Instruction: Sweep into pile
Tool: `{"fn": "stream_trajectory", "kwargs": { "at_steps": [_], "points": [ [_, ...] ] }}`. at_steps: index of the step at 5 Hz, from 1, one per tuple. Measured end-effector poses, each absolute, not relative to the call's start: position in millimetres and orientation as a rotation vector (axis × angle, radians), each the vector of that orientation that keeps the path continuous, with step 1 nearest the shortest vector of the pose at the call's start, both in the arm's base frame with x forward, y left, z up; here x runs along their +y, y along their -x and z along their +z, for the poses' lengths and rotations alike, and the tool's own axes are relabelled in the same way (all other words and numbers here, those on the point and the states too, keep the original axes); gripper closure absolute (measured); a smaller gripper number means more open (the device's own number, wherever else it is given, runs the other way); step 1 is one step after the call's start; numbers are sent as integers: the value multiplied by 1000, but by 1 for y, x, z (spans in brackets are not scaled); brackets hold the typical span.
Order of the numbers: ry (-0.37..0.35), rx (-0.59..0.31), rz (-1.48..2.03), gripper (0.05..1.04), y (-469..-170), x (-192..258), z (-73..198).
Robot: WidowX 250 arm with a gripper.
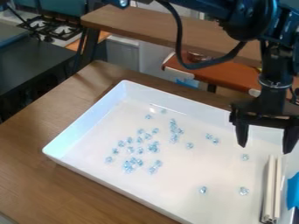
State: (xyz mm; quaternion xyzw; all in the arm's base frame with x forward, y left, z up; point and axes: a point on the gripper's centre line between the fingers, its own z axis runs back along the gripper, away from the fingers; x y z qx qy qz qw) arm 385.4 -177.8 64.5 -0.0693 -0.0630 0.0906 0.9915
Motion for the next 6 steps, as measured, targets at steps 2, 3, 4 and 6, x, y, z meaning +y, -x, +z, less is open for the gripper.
{"fn": "stream_trajectory", "kwargs": {
  "at_steps": [2,3,4,6],
  "points": [
    [56,-29,200,77,-377,-169,16],
    [51,-21,188,77,-377,-170,7],
    [64,-39,179,77,-380,-172,5],
    [124,-41,169,77,-379,-181,2]
  ]
}}
